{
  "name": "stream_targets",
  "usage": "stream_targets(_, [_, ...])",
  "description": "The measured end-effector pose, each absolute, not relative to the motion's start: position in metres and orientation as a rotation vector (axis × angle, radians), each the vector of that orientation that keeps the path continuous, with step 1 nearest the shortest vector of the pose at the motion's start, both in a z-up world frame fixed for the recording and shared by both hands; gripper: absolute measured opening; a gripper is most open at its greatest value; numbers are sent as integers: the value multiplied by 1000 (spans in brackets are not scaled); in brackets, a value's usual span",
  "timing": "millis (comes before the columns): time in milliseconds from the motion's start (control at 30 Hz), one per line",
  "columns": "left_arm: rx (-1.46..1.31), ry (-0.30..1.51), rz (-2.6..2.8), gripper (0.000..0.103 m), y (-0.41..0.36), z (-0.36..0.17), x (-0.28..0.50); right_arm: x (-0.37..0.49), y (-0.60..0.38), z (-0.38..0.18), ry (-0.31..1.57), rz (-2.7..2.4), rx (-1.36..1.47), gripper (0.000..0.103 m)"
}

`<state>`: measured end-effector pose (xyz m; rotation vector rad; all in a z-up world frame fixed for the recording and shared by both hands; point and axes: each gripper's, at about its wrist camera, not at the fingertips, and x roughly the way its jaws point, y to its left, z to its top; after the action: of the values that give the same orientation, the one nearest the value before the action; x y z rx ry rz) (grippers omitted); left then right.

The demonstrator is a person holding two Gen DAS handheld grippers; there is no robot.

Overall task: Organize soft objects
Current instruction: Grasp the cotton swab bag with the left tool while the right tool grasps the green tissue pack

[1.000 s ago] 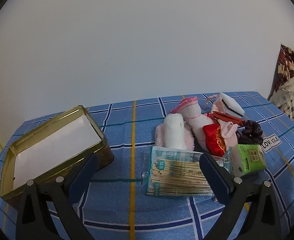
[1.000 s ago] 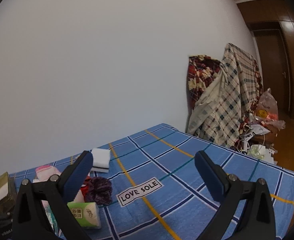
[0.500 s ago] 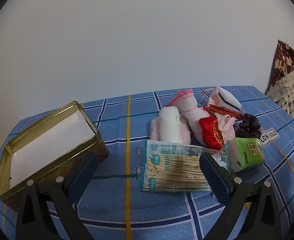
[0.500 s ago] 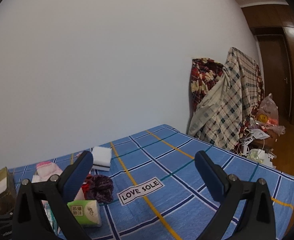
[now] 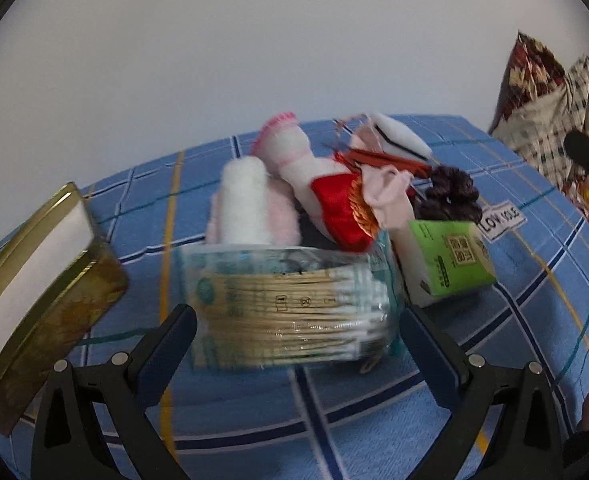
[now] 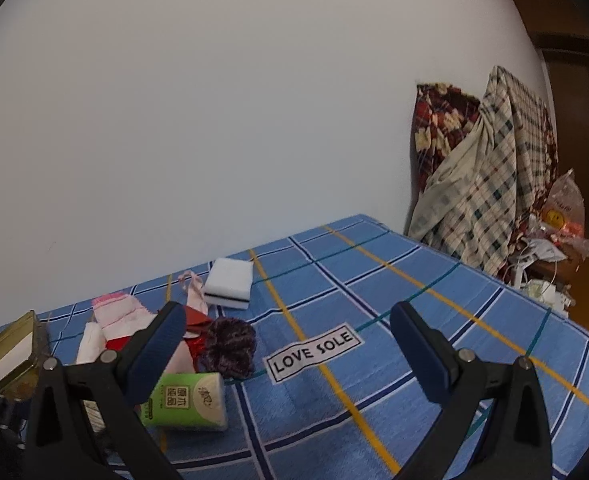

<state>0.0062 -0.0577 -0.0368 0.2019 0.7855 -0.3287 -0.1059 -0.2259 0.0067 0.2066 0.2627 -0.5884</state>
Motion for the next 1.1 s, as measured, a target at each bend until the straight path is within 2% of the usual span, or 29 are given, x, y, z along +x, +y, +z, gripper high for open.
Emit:
stream_targets(267, [86, 881, -331, 102, -47, -44, 32, -98, -233, 0, 332, -546, 261, 103])
stream_targets(500, [94, 858, -367, 102, -42, -47, 26, -78, -233, -17, 452, -416, 316, 103])
stream_targets(600, [93, 844, -399, 89, -42, -45, 18, -72, -230, -23, 493, -357, 327, 103])
stream_targets(667, [120, 814, -433, 68, -45, -42, 9, -68, -229, -28, 519, -325, 346, 103])
stream_targets(733, [164, 789, -451, 57, -50, -40, 6, -64, -228, -32, 548, -303, 354, 103])
stream_targets(767, [179, 781, -449, 56, -54, -40, 6, -63, -228, -34, 559, -293, 357, 103])
stream_targets(1000, [119, 809, -414, 55, -33, -37, 18, -55, -219, -42, 605, -264, 331, 103])
stream_targets(1100, [65, 839, -444, 62, -21, -35, 19, -46, -215, -46, 642, -240, 320, 102])
